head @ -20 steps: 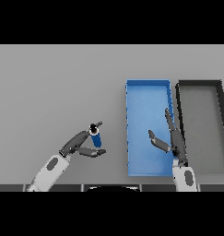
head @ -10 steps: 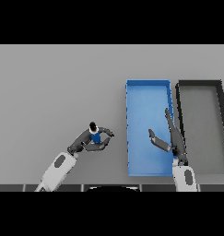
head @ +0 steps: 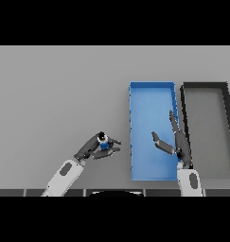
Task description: Pick up the blue pipe and place it into the blue bin.
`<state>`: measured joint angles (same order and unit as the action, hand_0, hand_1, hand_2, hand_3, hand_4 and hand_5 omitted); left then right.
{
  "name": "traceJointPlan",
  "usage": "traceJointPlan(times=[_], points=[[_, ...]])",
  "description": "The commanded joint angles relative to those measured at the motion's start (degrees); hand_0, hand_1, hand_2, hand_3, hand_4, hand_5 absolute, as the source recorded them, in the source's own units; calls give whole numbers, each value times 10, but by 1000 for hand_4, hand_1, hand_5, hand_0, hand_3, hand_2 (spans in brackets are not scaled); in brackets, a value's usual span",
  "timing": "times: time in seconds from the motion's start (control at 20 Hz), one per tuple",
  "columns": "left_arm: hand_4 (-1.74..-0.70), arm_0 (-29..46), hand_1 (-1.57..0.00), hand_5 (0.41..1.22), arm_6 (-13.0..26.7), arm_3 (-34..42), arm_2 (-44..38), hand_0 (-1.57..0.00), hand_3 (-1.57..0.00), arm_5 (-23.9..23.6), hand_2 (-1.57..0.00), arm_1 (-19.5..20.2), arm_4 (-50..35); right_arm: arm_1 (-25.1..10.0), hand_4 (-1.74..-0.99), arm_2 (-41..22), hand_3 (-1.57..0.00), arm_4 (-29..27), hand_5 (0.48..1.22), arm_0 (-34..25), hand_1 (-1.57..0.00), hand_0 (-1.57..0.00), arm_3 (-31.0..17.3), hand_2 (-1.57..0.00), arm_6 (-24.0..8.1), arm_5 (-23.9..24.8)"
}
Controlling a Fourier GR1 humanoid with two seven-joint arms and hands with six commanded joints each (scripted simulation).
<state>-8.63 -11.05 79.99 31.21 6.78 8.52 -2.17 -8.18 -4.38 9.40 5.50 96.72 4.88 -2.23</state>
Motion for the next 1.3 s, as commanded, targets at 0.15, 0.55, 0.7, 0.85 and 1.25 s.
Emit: traceJointPlan(times=[0.15, 0.55, 0.7, 0.85, 1.25], points=[[-1469, -17, -1526, 1204, -7, 37, -16, -1518, -1531, 2, -1532, -11, -6, 0, -1226, 3, 1, -1, 636, -8, 1, 1, -10, 1, 0, 1], [-1467, -50, -1563, 1218, 61, 114, -17, -1562, -1564, 35, -1564, -23, -11, -3, -1161, -6, 1, 22, 644, -3, 1, 1, -4, 1, 4, 7], [-1467, -44, -1567, 1220, 68, 117, -18, -1566, -1568, 42, -1568, -26, 0, -10, -1151, 3, 1, 15, 643, 1, 1, 1, 4, 1, 9, 7], [-1466, -40, -1569, 1220, 70, 112, -22, -1569, -1569, 49, -1569, -34, 7, -8, -1139, -2, 1, 31, 643, 19, 1, 1, 21, 1, 13, 20], [-1467, -34, -1571, 1221, 69, 111, -30, -1571, -1571, 70, -1571, -53, 29, -2, -1198, -7, 0, -23, 641, 43, -12, 1, 97, -67, 24, -10]])
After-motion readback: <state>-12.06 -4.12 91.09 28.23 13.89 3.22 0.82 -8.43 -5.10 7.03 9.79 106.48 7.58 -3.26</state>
